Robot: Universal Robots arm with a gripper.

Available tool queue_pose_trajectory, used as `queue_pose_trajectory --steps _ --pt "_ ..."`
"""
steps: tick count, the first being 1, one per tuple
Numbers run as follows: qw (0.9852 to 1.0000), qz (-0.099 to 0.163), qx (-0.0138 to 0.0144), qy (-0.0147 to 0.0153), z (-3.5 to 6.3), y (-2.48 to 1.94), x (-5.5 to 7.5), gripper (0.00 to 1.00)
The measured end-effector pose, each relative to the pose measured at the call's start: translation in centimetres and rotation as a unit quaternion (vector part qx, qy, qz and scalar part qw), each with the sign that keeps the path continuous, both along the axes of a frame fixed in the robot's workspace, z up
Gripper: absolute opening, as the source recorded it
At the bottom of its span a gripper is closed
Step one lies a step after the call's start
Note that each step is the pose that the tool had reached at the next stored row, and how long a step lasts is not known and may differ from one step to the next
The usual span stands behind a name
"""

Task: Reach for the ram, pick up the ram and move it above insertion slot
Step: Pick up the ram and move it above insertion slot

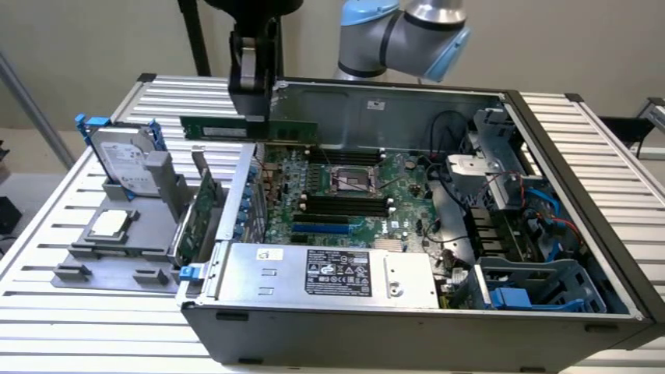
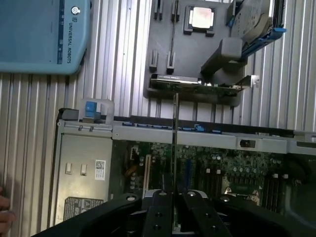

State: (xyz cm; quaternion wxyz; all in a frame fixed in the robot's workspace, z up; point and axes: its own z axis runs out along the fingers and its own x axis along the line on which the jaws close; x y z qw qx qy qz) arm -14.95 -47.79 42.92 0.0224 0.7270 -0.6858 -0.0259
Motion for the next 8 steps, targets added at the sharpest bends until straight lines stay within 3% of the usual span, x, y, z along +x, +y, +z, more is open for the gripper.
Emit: queue_pose_trajectory --steps 8 --pt "1.0000 0.000 0.0000 0.0000 -0.96 2.85 2.1 0.14"
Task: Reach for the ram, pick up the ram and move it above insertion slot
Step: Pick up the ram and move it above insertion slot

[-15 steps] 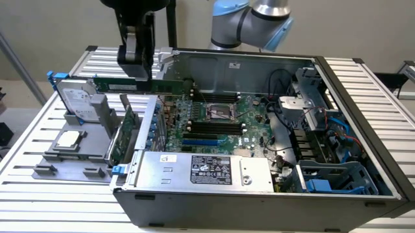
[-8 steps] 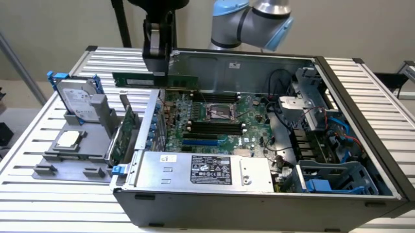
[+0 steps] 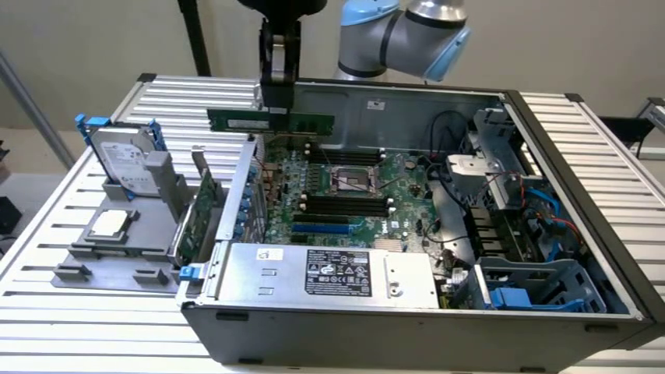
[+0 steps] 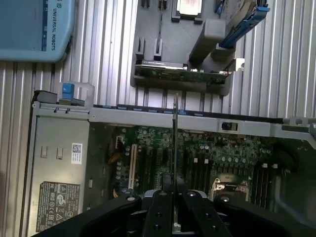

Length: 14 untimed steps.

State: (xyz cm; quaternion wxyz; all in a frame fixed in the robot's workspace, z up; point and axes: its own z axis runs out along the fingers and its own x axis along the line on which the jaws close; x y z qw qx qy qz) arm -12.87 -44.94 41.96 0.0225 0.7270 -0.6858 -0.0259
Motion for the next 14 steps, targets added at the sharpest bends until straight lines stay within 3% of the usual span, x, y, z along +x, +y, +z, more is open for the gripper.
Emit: queue_pose_trajectory --steps 4,6,9,14 --pt "1.0000 0.000 0.0000 0.0000 -0.61 1.30 1.2 0.14" --pt "1.0000 0.000 0.0000 0.0000 -0.98 1.73 2.1 0.14" --pt "1.0000 0.000 0.0000 0.0000 -1.52 2.09 3.5 0.14" --pt "1.0000 0.000 0.0001 0.0000 -2.43 2.20 5.7 0.14"
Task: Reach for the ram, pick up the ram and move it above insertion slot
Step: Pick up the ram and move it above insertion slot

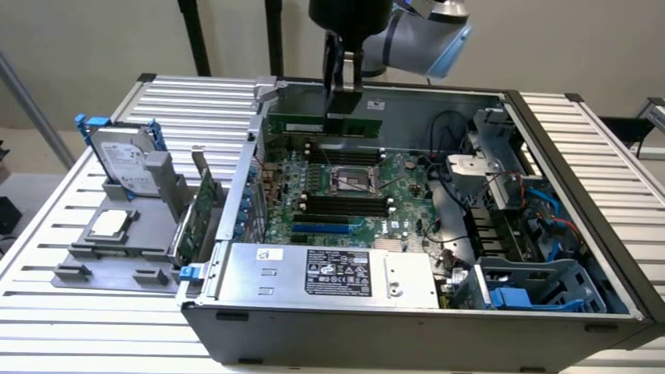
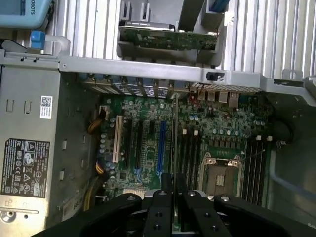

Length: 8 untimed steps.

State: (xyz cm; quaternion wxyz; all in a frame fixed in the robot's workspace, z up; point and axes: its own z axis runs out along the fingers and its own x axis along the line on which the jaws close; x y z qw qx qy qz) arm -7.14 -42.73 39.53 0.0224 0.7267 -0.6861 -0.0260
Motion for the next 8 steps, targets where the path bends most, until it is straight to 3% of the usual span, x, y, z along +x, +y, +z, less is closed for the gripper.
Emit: queue_pose_trajectory --steps 8 --pt "1.0000 -0.006 0.0022 -0.0001 -0.67 0.14 1.9 0.14"
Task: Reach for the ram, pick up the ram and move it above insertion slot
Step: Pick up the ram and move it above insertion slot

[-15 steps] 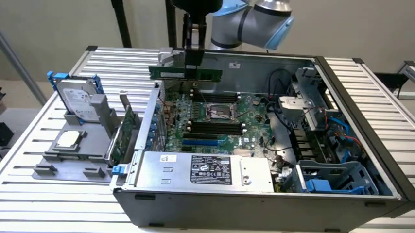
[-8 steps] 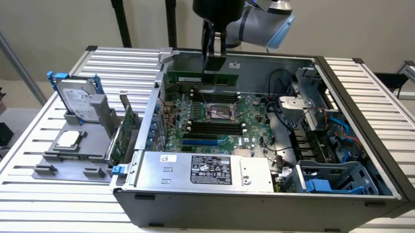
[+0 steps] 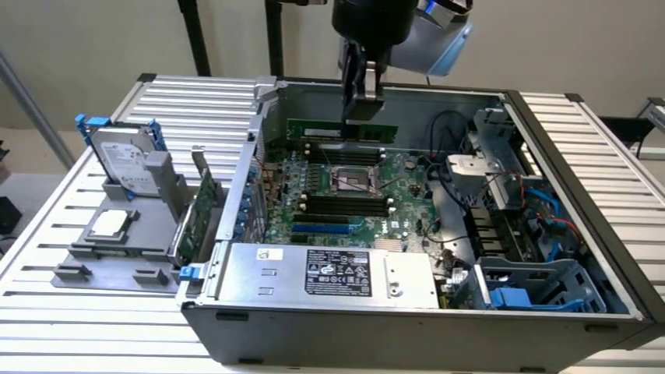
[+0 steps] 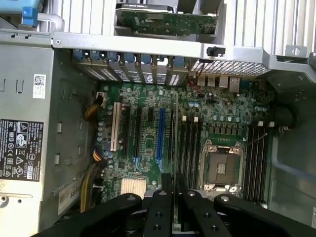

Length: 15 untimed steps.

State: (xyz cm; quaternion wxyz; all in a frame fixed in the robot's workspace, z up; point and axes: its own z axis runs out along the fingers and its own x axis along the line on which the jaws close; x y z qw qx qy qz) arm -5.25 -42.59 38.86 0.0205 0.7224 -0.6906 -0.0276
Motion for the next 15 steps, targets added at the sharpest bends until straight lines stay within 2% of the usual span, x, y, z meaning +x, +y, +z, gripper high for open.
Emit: queue_pose_trajectory --steps 3,5,7,9,11,12,15 --pt "1.0000 -0.002 0.0000 -0.0009 0.00 0.12 0.49 0.14" --pt "1.0000 -0.003 -0.0001 -0.0035 0.01 0.20 0.67 0.14" --pt "0.9999 -0.005 0.0005 -0.0096 0.00 0.22 0.75 0.14" --pt "0.9998 -0.008 0.0013 -0.0178 0.00 0.23 0.79 0.14" --pt "0.9997 -0.012 0.0027 -0.0231 0.00 0.23 0.82 0.14" --pt "0.9996 -0.014 0.0038 -0.0242 -0.01 0.23 0.85 0.14" --pt "0.9994 -0.023 0.0074 -0.0244 -0.13 0.23 0.96 0.14"
